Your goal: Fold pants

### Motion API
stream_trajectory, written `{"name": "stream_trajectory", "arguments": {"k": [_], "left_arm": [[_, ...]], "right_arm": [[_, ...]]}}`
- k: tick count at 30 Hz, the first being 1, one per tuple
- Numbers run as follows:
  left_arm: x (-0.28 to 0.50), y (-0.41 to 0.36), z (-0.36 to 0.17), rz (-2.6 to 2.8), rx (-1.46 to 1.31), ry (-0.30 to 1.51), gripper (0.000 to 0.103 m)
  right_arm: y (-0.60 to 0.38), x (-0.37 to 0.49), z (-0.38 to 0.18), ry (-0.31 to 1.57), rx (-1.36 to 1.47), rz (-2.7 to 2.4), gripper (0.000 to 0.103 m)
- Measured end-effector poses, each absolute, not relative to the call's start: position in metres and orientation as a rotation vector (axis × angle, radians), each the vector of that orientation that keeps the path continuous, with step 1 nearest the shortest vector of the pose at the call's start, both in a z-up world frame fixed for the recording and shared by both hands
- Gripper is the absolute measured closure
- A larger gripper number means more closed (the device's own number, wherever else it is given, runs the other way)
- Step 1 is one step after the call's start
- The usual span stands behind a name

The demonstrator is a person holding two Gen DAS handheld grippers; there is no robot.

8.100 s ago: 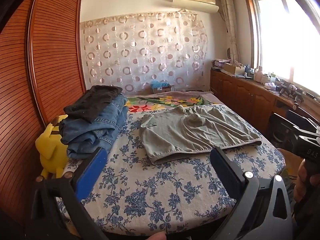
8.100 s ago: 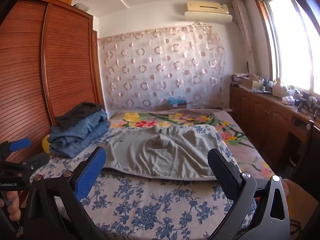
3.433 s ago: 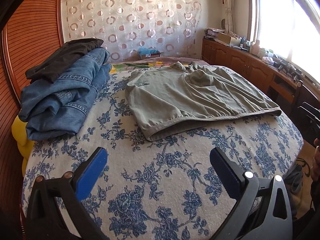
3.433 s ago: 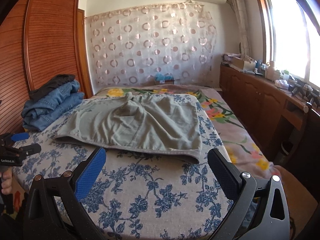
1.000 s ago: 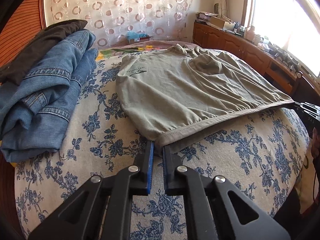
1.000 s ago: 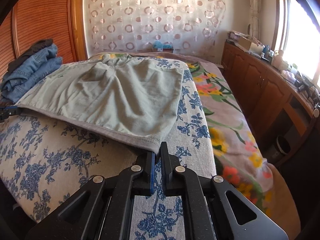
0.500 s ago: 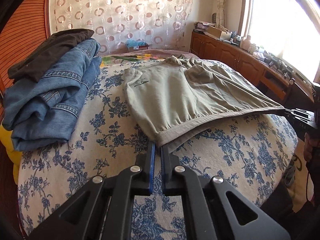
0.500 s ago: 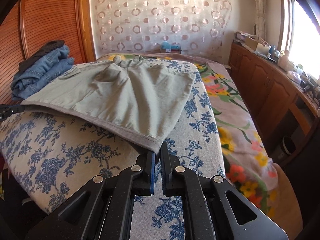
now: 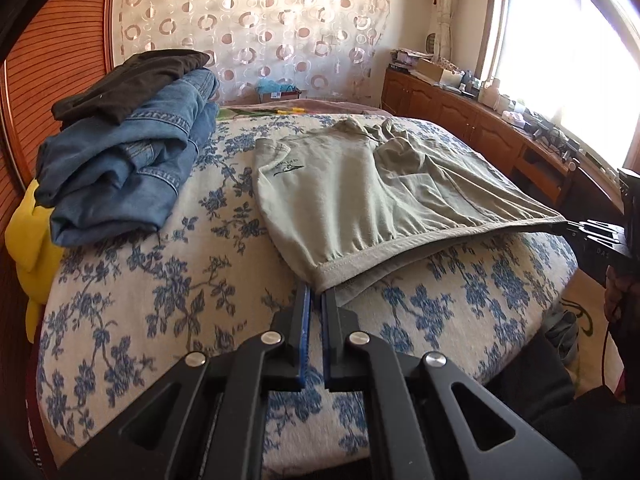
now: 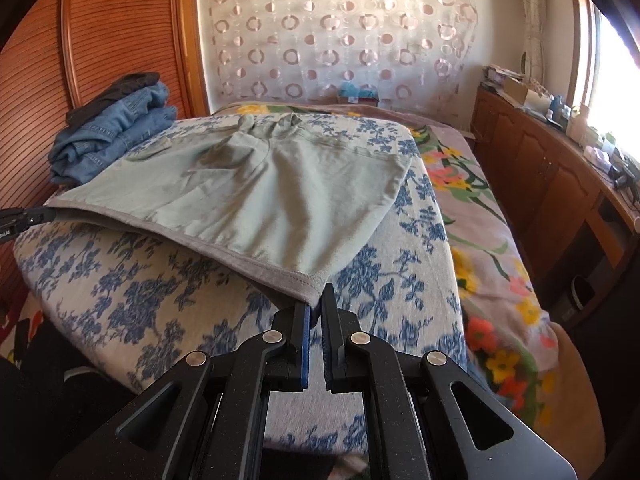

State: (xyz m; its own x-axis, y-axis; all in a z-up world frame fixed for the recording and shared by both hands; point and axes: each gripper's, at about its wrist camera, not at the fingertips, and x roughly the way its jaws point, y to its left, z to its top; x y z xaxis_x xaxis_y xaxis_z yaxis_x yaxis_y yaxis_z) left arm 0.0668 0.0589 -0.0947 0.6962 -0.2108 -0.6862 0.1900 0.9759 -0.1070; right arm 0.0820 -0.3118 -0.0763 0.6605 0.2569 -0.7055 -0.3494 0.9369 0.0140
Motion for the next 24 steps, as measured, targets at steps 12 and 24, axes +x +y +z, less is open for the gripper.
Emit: {"name": "stream_trajectory", "arguments": {"k": [12, 24], "left_arm": [[0.031, 0.047, -0.095, -0.267, -0.039, 0.792, 0.102], [0.029, 0.049, -0.102, -0.251, -0.056, 0.823, 0.099]], "right_arm": [[-0.329, 0.054, -0.067, 0.783, -0.100, 0.340, 0.101], [-0.330, 0.053, -0.076, 0.819, -0.082, 0.336, 0.101]]}}
